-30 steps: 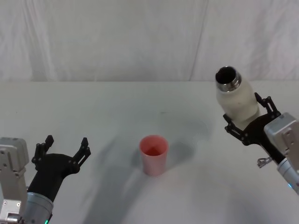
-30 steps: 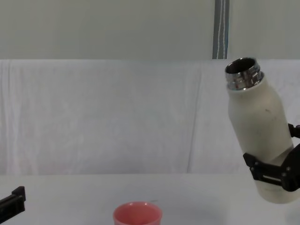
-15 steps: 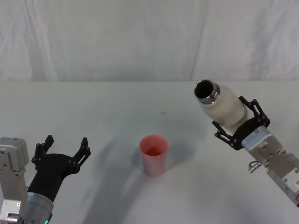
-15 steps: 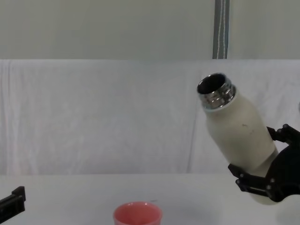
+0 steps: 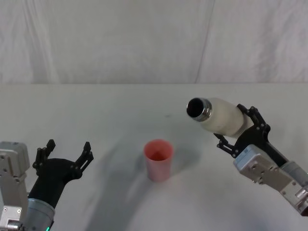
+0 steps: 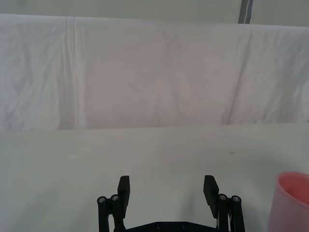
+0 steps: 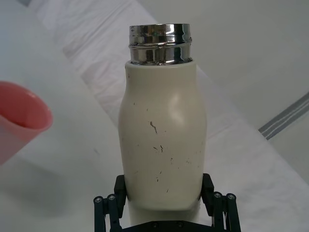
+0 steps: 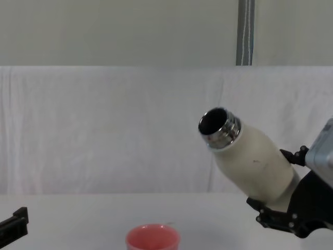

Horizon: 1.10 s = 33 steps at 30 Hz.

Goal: Grasp the thermos with one hand and pour water into the cup lid.

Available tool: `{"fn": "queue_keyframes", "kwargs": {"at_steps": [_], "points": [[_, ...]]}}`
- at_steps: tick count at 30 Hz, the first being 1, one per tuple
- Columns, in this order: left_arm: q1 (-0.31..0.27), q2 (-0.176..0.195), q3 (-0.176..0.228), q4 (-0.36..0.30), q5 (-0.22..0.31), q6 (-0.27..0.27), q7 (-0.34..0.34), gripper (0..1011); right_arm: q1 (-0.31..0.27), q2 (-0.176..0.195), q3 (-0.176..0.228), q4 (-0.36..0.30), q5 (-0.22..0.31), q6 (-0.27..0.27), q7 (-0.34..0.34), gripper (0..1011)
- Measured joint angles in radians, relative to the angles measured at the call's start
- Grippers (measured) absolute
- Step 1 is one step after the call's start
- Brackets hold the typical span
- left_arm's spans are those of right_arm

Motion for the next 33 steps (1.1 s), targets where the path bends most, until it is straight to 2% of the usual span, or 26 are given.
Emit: {"fn": "queue_keyframes", "kwargs": {"at_steps": [22, 29, 33], "points": [[0.000, 0.000, 0.000, 0.000, 0.000, 0.000, 0.000, 1001, 0.038, 0.011, -0.055, 0.065, -0.139, 0.000, -0.086, 953], [0.000, 0.000, 0.000, 0.000, 0.000, 0.000, 0.000, 1001, 0.056, 0.023, -0.084, 0.090, -0.212, 0.000, -0.129, 953], [0.000, 0.000, 0.000, 0.000, 0.000, 0.000, 0.000, 1001, 0.064, 0.028, -0.095, 0.099, -0.236, 0.002, -0.144, 953]]}}
